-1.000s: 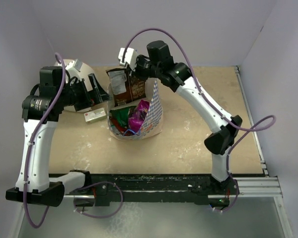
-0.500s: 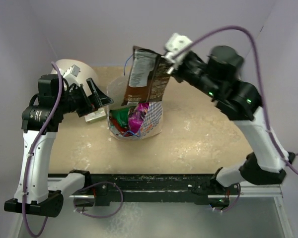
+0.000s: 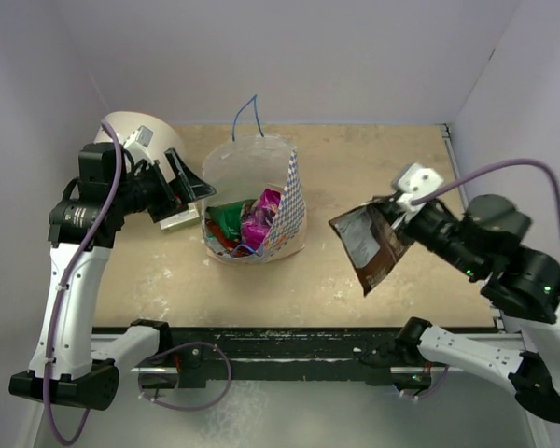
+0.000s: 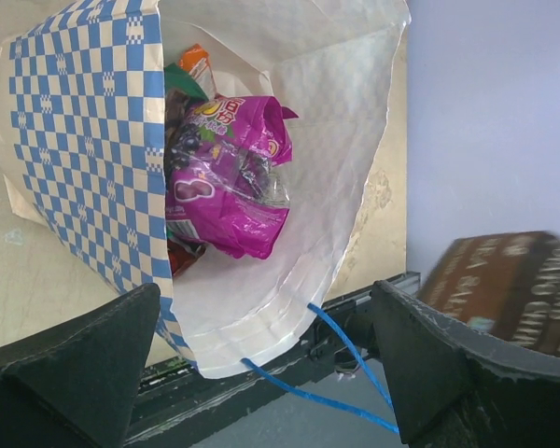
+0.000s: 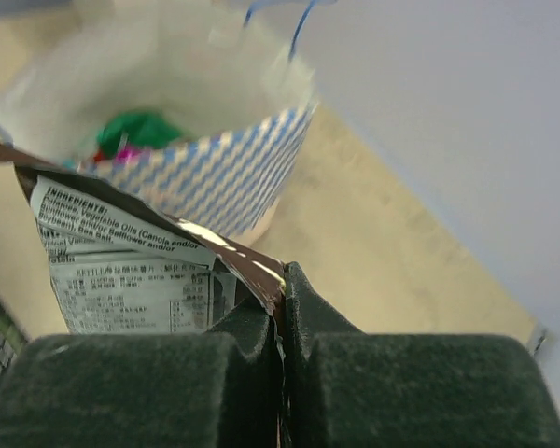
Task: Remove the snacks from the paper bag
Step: Take out the snack from the paper bag, then place the snack at the center of the board.
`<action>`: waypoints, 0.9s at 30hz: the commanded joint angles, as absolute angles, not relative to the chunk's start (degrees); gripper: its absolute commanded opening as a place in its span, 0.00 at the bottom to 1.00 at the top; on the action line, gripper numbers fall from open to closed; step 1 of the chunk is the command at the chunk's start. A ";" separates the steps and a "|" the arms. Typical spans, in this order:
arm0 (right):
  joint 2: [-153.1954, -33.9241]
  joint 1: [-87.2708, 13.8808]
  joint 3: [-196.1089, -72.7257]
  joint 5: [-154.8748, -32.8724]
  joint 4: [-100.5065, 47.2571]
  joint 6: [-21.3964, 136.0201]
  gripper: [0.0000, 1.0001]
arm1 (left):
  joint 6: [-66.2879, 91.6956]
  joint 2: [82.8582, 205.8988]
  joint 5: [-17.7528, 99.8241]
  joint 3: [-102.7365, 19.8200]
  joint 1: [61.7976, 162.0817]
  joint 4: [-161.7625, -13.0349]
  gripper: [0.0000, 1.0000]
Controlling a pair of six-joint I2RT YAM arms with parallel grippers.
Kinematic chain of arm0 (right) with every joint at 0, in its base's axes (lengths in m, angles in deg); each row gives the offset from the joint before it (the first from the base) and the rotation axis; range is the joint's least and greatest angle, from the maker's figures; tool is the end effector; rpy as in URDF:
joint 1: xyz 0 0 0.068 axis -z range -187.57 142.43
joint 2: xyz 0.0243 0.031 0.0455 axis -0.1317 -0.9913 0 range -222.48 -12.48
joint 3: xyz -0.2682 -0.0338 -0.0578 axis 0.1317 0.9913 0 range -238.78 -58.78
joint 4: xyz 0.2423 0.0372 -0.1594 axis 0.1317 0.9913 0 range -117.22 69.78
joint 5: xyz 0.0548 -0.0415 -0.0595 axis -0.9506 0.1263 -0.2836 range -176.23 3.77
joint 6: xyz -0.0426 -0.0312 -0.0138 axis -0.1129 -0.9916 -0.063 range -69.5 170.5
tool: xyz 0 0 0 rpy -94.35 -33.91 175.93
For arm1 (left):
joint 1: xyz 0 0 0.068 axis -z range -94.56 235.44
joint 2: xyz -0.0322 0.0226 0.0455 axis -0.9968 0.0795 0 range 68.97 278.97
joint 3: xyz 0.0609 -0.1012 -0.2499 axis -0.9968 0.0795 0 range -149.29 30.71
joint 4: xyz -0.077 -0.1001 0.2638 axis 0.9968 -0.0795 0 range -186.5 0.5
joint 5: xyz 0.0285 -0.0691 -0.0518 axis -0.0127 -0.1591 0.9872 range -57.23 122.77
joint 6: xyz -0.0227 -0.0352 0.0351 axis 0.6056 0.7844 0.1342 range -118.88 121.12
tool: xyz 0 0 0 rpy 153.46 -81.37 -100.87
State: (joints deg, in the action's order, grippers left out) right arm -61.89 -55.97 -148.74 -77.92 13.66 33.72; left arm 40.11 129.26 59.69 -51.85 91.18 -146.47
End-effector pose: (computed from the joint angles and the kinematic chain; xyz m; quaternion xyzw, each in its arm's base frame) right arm 0.0891 0.0923 0.5424 -0.3379 0.6235 0.1422 0.6906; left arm 0.2066 -0.0374 0.4461 -0.1430 0.8564 -0.3624 0.3390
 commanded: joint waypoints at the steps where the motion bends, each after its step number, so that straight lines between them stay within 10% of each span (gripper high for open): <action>1: -57.89 -55.97 -137.30 -81.67 12.82 40.15 0.00 | 41.75 128.73 60.73 -51.39 91.13 -143.50 0.96; 27: -63.17 -55.91 -135.15 -101.47 24.28 54.77 0.00 | 40.31 133.41 58.61 -52.44 91.11 -142.24 0.97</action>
State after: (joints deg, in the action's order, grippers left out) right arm -60.97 -55.93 -129.74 -94.51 22.47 53.48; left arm 41.85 133.05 59.04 -51.15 91.18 -145.58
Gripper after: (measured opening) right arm 0.005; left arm 0.967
